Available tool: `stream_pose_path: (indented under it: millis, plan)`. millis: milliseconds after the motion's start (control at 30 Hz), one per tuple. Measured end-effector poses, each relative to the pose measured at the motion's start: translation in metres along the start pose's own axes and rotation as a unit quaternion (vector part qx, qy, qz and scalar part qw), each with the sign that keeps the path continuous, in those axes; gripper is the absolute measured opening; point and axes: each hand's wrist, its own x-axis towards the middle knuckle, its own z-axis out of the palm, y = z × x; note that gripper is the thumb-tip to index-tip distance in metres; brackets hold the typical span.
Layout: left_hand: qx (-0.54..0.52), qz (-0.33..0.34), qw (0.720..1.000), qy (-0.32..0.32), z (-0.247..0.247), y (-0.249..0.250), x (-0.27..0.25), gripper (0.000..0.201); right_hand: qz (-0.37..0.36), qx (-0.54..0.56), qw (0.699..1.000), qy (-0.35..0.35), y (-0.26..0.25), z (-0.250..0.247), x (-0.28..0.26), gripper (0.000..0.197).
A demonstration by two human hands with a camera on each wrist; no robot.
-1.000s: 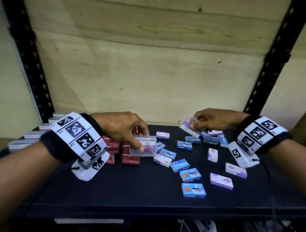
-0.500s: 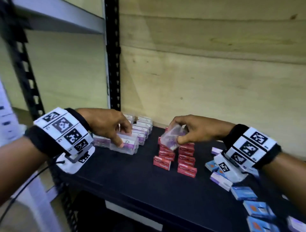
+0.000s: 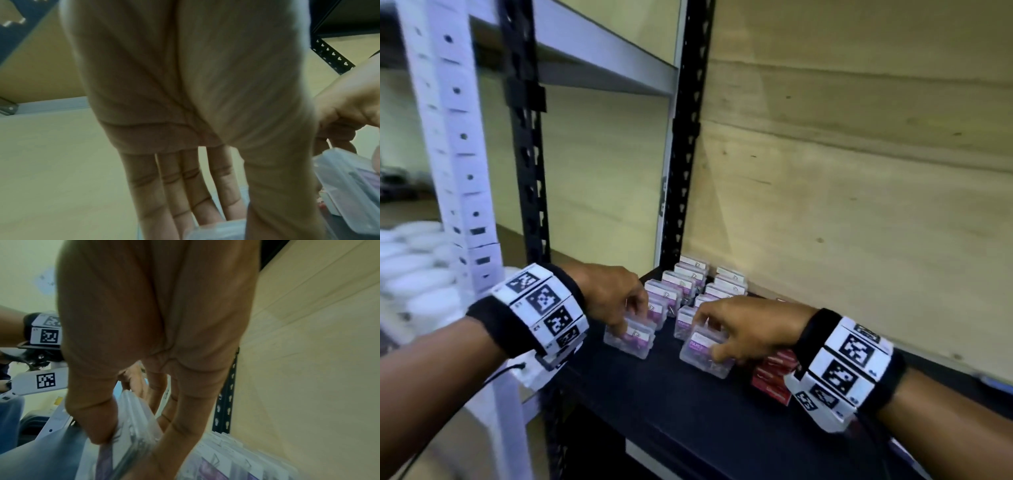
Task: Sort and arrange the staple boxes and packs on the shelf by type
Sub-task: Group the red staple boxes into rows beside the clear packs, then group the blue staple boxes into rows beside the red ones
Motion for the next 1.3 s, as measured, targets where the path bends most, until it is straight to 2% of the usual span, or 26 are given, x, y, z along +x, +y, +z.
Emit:
stream_pose_path:
  millis: [133, 367, 833, 967, 1133, 1300]
  plan:
    - [-0.032, -0.010, 0.999, -0.006, 0.002, -0.009, 0.003, 0.035, -0.016, -0.035, 0.999, 0.013, -0.014, 0.000, 0.017, 0.046]
    - [-0.021, -0.004, 1.000, 0.022, 0.003, -0.013, 0.004, 0.037, -0.028, -0.058, 0.997, 0.038, -0.022, 0.008, 0.040, 0.043]
    - [-0.006, 0.020, 0.998, 0.060, 0.005, -0.014, 0.003, 0.039, -0.028, -0.041, 0.996, 0.068, -0.019, 0.007, 0.035, 0.051]
    - [0.002, 0.032, 0.996, 0.078, -0.003, -0.008, -0.002, 0.042, -0.017, -0.030, 0.997, 0.073, -0.016, 0.004, 0.025, 0.055]
    - [0.022, 0.070, 0.993, 0.091, -0.014, 0.016, -0.001, 0.038, 0.000, -0.041, 0.996, 0.083, 0.008, -0.002, -0.003, 0.051]
    - [0.029, 0.128, 0.987, 0.090, -0.026, 0.063, 0.012, 0.036, 0.070, -0.050, 0.993, 0.081, 0.051, -0.003, -0.050, 0.046]
